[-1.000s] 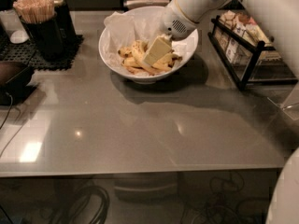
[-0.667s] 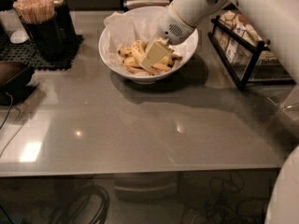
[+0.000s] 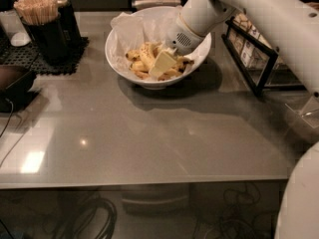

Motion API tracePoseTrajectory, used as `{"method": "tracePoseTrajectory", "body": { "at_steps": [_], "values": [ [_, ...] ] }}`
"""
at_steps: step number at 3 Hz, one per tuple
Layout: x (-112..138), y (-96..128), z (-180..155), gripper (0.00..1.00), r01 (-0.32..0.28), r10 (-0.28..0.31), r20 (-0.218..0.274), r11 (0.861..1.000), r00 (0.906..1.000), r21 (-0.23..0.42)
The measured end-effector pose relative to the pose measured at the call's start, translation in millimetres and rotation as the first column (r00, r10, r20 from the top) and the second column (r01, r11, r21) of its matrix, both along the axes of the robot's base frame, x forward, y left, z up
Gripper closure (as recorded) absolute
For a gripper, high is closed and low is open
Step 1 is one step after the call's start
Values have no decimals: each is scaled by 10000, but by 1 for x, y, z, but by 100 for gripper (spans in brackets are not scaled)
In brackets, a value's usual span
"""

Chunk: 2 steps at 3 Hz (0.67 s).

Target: Pick banana from white bowl

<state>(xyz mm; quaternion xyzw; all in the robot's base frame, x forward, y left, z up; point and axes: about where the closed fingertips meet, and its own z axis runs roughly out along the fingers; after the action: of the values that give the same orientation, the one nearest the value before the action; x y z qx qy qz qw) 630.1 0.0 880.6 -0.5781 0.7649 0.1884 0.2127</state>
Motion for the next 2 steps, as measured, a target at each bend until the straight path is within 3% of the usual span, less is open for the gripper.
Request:
{"method": "tracePoseTrajectory", "body": {
  "at_steps": [1, 2],
  "values": [
    [-2, -17, -3, 82, 217, -205, 228, 9983, 9995, -549],
    [-10, -40, 16, 100, 228, -170, 723, 9966, 9972, -796]
  ]
}}
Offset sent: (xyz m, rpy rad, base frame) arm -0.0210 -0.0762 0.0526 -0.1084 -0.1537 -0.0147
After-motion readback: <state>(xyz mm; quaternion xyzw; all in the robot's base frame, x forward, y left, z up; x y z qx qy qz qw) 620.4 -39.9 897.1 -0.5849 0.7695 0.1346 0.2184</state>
